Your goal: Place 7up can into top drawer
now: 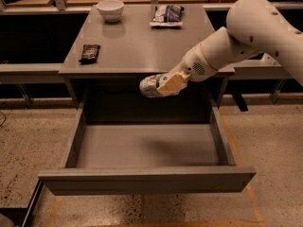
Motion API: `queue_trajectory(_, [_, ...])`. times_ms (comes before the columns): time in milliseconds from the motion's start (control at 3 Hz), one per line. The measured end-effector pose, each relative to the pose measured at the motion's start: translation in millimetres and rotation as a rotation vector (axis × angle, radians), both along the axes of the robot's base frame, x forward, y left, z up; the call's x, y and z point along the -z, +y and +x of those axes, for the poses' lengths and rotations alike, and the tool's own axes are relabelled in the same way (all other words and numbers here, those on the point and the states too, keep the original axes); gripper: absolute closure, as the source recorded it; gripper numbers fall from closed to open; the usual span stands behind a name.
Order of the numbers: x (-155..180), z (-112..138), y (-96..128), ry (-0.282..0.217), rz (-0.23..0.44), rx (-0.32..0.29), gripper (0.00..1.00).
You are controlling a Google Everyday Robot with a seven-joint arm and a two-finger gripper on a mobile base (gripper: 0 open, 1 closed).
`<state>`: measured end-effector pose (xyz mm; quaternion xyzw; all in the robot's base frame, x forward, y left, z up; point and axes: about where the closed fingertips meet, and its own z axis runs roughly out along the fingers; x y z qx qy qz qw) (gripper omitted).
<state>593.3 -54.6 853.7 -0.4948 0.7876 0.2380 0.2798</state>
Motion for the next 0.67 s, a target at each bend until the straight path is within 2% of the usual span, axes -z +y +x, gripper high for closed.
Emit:
queue_trajectory(333, [6.7,-4.2,4.5,0.006,0.010,-0.027,1.00])
queue_trajectory(667, [40.7,-17.3,11.6,0.072,0.021,-0.069,1.00])
